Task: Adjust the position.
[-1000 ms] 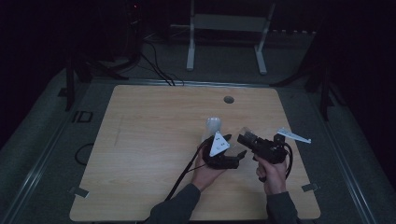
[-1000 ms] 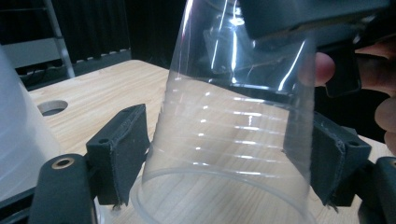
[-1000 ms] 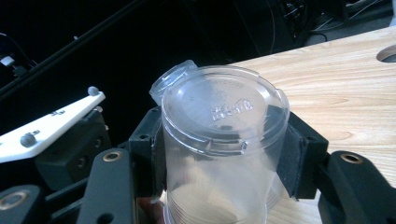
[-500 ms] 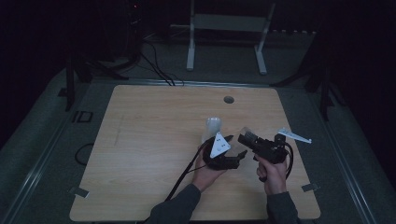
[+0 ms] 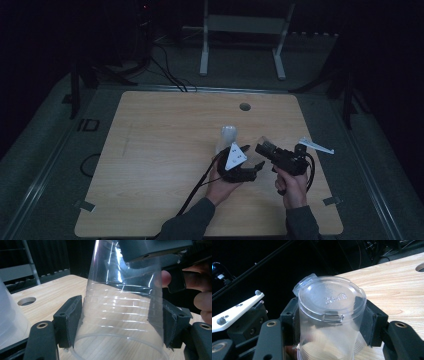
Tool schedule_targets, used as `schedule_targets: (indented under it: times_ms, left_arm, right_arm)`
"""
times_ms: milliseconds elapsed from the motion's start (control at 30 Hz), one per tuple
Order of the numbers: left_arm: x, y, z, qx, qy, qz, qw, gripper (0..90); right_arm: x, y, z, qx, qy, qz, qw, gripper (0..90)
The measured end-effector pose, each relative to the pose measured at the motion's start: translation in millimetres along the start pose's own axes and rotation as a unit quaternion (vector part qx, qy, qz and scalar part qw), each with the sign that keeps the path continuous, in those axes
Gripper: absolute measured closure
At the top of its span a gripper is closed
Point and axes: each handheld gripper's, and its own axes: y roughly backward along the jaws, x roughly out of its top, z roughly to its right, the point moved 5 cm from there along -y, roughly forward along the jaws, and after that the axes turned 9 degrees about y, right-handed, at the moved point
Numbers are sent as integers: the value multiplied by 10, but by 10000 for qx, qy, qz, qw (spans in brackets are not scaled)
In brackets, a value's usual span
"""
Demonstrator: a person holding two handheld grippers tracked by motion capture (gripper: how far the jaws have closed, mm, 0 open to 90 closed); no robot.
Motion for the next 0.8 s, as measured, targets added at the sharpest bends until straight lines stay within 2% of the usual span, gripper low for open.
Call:
schedule_targets:
  times_ms: [467, 733, 800]
  left_arm:
    - [23, 46, -55, 100, -61, -72, 9999, 292]
    - [33, 83, -78, 112, -100, -108, 9998, 293]
    - [30, 92, -79, 100, -135, -136, 9998, 294]
  right_arm:
    - [-17, 41, -24, 3, 196, -186, 9996, 353]
    - [-3, 172, -5, -20, 271, -208, 9994, 354]
    - [-3, 214, -6, -8, 384, -269, 9989, 355]
